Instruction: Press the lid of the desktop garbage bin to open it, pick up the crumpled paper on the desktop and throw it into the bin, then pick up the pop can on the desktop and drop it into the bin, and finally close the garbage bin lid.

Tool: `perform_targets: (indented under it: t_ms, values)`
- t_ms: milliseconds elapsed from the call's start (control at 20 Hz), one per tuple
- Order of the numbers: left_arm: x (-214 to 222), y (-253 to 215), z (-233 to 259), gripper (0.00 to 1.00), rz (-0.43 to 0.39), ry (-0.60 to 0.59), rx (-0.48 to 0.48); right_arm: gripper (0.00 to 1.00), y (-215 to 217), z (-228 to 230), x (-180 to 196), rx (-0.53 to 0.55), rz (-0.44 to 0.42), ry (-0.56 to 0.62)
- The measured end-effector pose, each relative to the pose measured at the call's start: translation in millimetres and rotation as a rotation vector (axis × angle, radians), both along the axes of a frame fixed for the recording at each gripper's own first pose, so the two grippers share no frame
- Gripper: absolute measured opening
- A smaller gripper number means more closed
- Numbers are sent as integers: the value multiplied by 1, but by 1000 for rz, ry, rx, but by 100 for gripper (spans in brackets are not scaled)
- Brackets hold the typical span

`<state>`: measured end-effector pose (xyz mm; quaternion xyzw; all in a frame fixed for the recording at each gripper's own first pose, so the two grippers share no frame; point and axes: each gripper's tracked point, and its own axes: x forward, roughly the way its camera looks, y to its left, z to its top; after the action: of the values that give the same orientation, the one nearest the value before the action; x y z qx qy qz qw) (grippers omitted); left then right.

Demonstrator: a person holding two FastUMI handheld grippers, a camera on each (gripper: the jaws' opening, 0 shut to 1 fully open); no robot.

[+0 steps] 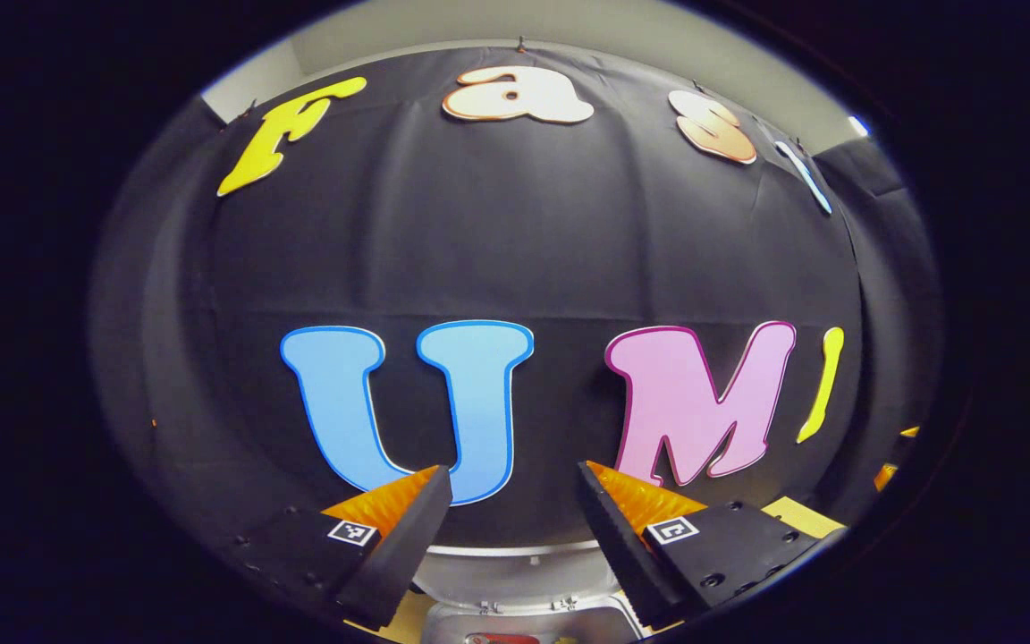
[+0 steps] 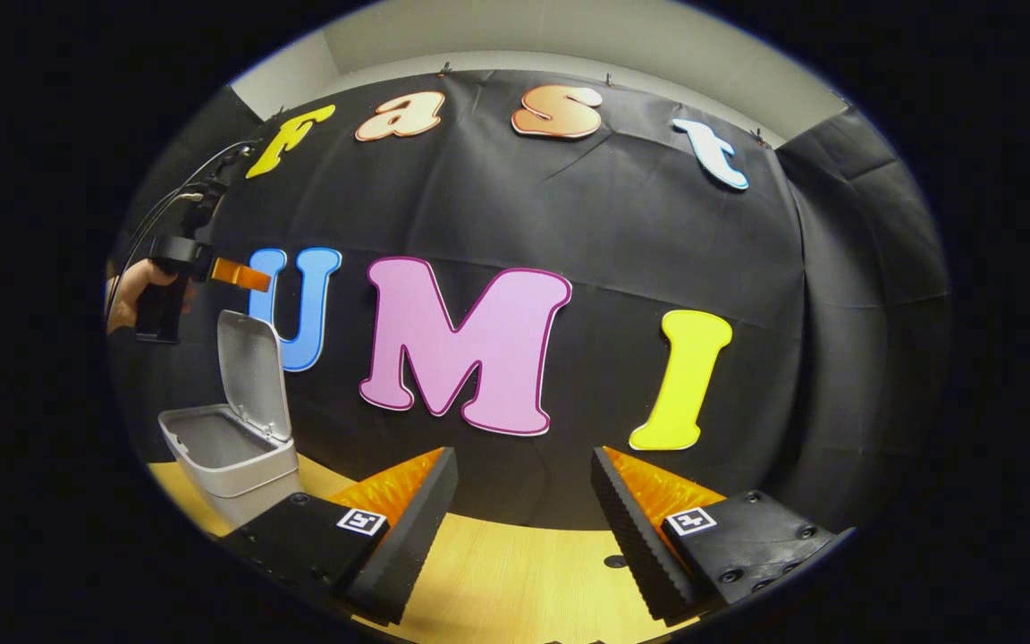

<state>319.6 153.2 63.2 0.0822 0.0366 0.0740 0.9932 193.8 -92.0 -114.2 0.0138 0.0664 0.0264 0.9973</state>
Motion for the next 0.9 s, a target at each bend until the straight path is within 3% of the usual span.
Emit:
perform_targets:
  t_ms: [400,550,900]
  values:
    - [14,-5,-52,94,-27,178,-57,97,16,-20,-2,49,38,46]
    - [-1,-9,-59,96,-46,219,-82,97,21,-22,-8,42,48,54]
    - [-73,0,-98,95,-1,297,-131,97,21,-38,-22,87,10,103]
